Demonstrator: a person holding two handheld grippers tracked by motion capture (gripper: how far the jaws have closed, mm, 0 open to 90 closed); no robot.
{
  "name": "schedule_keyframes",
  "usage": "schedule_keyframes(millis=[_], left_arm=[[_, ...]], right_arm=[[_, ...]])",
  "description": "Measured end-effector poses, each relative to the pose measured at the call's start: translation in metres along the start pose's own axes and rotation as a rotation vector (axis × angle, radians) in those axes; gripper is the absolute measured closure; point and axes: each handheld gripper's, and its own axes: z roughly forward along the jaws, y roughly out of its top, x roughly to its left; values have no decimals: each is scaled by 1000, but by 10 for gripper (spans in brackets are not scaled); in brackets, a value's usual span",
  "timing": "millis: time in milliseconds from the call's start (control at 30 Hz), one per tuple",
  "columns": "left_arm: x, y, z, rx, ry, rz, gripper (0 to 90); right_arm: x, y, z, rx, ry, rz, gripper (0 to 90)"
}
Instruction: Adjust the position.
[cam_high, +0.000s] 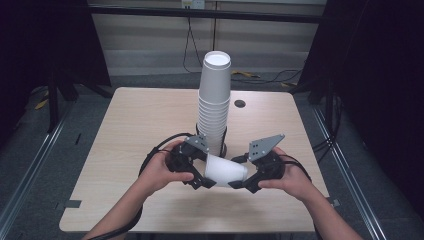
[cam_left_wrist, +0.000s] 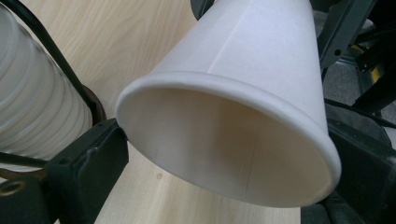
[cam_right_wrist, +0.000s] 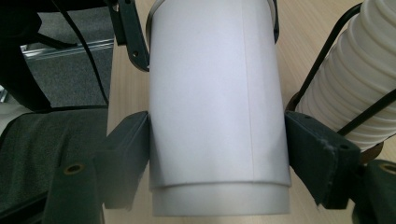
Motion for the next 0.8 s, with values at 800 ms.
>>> schedule_keyframes(millis=[800], left_arm=[[-6,0,-8,-7,17,38,144]], right_arm=[[0,-3,2,-9,-5,5,245]])
